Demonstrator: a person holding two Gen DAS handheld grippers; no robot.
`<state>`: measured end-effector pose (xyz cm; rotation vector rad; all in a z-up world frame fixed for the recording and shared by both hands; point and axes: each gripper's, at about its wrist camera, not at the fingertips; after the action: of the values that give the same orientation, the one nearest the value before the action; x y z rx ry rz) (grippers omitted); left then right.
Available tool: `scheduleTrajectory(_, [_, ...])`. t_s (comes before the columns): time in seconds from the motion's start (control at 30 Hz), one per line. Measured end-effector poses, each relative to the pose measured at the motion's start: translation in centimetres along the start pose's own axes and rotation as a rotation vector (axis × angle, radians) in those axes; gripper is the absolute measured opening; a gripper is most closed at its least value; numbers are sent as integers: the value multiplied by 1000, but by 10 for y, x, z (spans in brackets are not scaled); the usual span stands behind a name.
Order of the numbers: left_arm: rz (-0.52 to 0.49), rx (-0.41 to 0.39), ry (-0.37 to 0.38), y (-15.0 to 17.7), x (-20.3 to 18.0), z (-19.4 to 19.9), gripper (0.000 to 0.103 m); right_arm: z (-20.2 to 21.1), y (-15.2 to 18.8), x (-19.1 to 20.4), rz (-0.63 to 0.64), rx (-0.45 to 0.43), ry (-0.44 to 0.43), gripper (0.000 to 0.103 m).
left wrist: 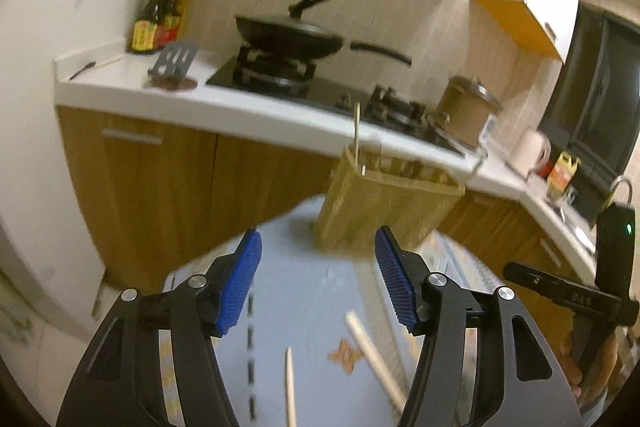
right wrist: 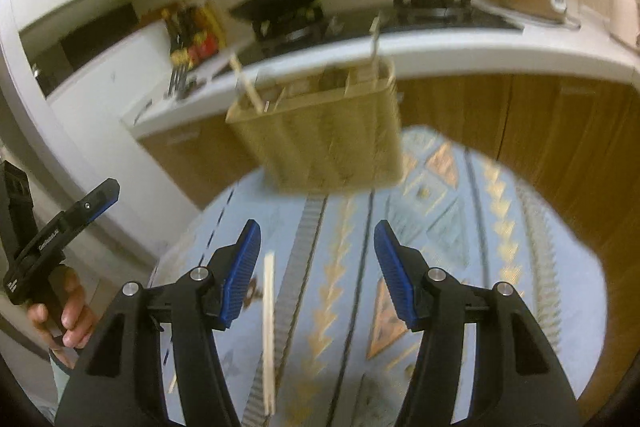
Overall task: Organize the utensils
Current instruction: 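Open both tools to drop the chopsticks into the holder, then close the left tool on a chopstick while the right tool grasps another chopstick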
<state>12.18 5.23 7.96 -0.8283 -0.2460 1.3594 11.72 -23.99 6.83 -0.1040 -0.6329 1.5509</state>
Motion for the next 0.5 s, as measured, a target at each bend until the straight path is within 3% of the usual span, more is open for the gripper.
scheduleTrajectory(0.1, [-52,115,-52,17,-3,-16,55,-27,13,11,-4,93,-5,56])
scheduleTrajectory(0.2, [-99,257,-97,34,-5,-41,41,-54,27,23,7,177,-19,54])
scheduleTrajectory(0.23, [-111,324,-103,43,-4,-53,34,-63,33,28,16,203,-23,52])
scheduleTrajectory(0.3, [-89,433,-89,56,2,-73,27,-78,42,38,44,250,-12,38])
scheduleTrajectory(0.4, [-57,487,-60,68,11,-82,26,-94,57,51,77,287,2,37])
scheduleTrajectory(0.5, [-70,499,-89,73,13,-83,26,-106,67,55,80,312,0,37])
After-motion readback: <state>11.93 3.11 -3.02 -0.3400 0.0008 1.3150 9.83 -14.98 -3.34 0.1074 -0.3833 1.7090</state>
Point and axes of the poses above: each gripper's, at about its wrist camera, not at the fingertips, and z roughly against the way its jaws point, x to its left, y to its underside, and after that the axes turned 15 degrees about x, right-handed
